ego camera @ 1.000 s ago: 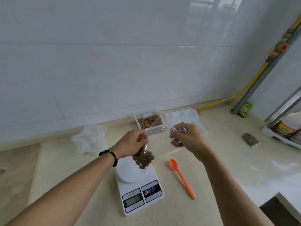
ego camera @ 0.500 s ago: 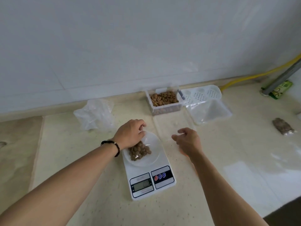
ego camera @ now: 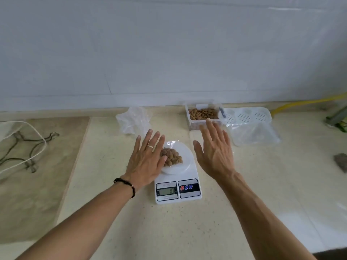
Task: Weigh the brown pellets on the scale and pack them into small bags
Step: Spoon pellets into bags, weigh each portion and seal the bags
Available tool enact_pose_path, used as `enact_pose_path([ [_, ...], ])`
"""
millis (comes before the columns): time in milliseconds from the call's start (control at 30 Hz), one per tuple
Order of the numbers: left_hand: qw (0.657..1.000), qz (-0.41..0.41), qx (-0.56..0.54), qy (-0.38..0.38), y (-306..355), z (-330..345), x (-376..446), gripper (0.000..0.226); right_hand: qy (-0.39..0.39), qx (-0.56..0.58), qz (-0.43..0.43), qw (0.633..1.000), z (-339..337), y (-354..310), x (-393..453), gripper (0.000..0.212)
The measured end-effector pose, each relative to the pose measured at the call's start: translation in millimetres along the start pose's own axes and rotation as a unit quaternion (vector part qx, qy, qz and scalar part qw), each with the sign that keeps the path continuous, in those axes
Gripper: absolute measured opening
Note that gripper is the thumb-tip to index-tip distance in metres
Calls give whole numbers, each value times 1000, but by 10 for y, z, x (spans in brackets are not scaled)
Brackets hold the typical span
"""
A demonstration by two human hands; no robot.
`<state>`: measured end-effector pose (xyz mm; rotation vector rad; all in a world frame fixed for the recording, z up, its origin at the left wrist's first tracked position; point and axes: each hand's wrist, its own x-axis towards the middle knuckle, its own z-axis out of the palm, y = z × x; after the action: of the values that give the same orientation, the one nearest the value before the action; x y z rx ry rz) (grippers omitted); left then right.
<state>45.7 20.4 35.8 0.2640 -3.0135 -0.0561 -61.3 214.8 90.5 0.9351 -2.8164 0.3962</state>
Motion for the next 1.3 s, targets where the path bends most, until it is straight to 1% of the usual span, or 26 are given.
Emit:
enact_pose_path([
  [100, 1000, -20, 6, 10, 128, -100, -211, 66, 11, -11, -30, 999, -170, -22, -98, 59],
  [300, 998, -43, 4, 35, 310, -238, -449, 69, 27, -22, -49, 998, -328, -15, -292, 63],
  [567, 998, -50, 5, 42, 318, -278, -576, 70, -3, -27, -51, 998, -294, -57, -417, 66],
  [800, 998, -56, -5, 20, 241, -193, -542, 74, -26, 9, -38, 999, -236, -45, -355, 61],
  [867, 998, -53, -10, 9, 201, -158, -480, 75, -30, 27, -14, 999, -183, -29, -315, 59],
  [967, 999, -45, -19, -7, 145, -96, -294, 79, -33, 69, 47, 996, -49, 41, -247, 55],
  [1033, 999, -35, -23, -23, 122, -49, -137, 78, -54, 104, 97, 988, 63, 116, -192, 55],
  [1100, 998, -21, -29, -44, 104, 16, 45, 71, -87, 130, 148, 976, 164, 200, -127, 55],
  [1200, 996, 6, -52, -74, 88, 119, 343, 67, -128, 128, 194, 964, 313, 335, -28, 57],
  [1300, 989, 33, -94, -107, 97, 245, 629, 66, -138, 129, 242, 952, 426, 456, 72, 59],
])
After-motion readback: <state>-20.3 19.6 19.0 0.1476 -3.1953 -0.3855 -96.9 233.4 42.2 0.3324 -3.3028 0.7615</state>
